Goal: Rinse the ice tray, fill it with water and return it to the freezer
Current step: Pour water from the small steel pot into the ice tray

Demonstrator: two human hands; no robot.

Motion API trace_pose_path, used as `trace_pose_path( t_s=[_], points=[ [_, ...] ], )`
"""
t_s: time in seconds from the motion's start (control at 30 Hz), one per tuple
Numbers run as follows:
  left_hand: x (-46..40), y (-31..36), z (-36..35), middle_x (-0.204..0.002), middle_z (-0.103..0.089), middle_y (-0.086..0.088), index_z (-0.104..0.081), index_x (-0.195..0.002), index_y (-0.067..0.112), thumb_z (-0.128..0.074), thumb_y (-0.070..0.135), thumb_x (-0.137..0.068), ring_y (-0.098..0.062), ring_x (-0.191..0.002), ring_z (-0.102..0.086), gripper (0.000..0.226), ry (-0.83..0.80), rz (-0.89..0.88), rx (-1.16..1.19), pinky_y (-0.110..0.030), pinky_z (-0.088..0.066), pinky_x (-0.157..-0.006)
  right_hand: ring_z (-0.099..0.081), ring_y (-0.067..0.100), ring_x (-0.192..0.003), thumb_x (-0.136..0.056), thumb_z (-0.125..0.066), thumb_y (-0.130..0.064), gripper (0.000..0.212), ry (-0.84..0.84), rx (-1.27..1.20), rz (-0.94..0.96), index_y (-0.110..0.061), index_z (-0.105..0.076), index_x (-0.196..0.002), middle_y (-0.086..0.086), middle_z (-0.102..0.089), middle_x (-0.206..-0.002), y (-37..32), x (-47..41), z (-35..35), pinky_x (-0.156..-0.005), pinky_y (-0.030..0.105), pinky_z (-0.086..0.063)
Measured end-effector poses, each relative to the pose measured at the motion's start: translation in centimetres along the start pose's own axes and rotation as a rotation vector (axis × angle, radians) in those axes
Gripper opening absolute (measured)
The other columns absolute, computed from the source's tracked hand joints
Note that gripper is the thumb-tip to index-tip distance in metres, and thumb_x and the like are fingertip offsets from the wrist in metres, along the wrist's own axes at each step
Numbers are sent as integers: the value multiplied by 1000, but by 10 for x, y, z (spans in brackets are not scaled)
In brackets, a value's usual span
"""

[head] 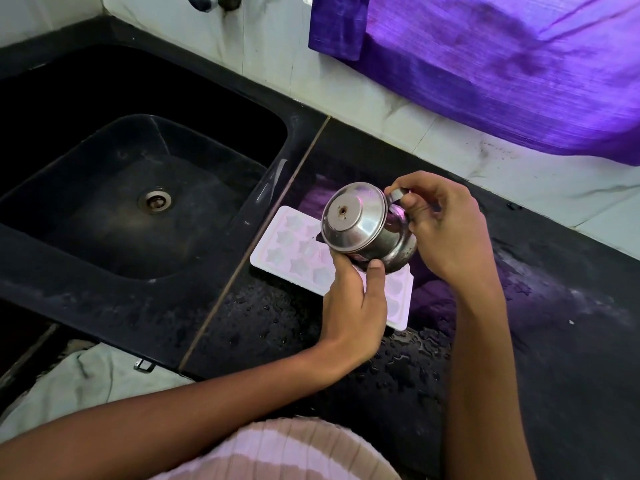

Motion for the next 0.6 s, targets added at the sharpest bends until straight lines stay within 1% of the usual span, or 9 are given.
trace_pose_path(
  t_s=[0.13, 0.23, 0.27, 0.33, 0.4, 0.5, 0.57, 0.6],
  points=[
    [-3, 2, 1, -122, -51, 27, -7, -149, 31, -34, 45, -87, -6, -112, -54, 69, 16, -34, -9, -29, -43, -95, -61, 5, -83, -95, -51, -13, 23, 7, -45, -6, -30, -66, -91, -19, -67, -88, 4, -3, -1, -79, 39, -53],
    [-7, 1, 2, -132, -52, 18, -2, -150, 31, -34, 44, -89, -9, -112, -55, 70, 26, -48, 1, -35, -45, -97, -62, 6, -84, -95, -51, -13, 23, 11, -83, -10, -30, -66, -93, -19, -67, -89, 9, -8, -3, -78, 43, -55],
    [-9, 1, 2, -135, -51, 16, 0, -150, 31, -34, 44, -89, -9, -114, -54, 71, 30, -48, 0, -34, -44, -98, -62, 6, -84, -95, -50, -13, 23, 9, -93, -9, -29, -66, -94, -18, -67, -89, 10, -10, -4, -77, 44, -55],
    [-14, 1, 3, -137, -49, 17, 1, -151, 30, -33, 45, -88, -4, -117, -51, 73, 39, -44, 2, -30, -42, -100, -61, 6, -82, -95, -50, -12, 22, 1, -106, -7, -27, -67, -95, -18, -66, -88, 12, -15, -6, -75, 45, -55],
    [-19, 0, 5, -136, -48, 19, 1, -151, 30, -33, 47, -87, -1, -117, -49, 73, 50, -35, 7, -27, -40, -101, -61, 7, -80, -95, -50, -13, 22, -9, -120, -7, -27, -67, -95, -17, -66, -87, 15, -20, -8, -74, 47, -55],
    [-30, -2, 7, -134, -50, 19, -3, -151, 31, -33, 48, -87, -3, -117, -51, 72, 68, -15, 16, -29, -41, -101, -62, 9, -79, -95, -52, -16, 20, -25, -139, -14, -30, -66, -94, -16, -67, -86, 17, -29, -12, -74, 48, -55],
    [-40, -5, 9, -128, -55, 20, -10, -150, 31, -33, 47, -87, -4, -111, -55, 69, 88, -1, 23, -29, -44, -97, -63, 9, -80, -95, -53, -18, 19, -42, -127, -19, -30, -67, -96, -16, -67, -86, 18, -35, -15, -75, 48, -55],
    [-43, -7, 10, -122, -56, 25, -14, -149, 30, -34, 47, -87, 1, -107, -56, 67, 99, 3, 25, -25, -45, -94, -63, 9, -81, -94, -53, -18, 18, -50, -118, -25, -30, -67, -96, -16, -67, -87, 18, -37, -16, -75, 48, -55]
  ],
)
Point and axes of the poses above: each hand's wrist, its own x-axis away from the middle knuckle, its own z-axis out of the back of the hand, y = z × x, the point moved 1 cm from there along -x, towards the middle knuckle
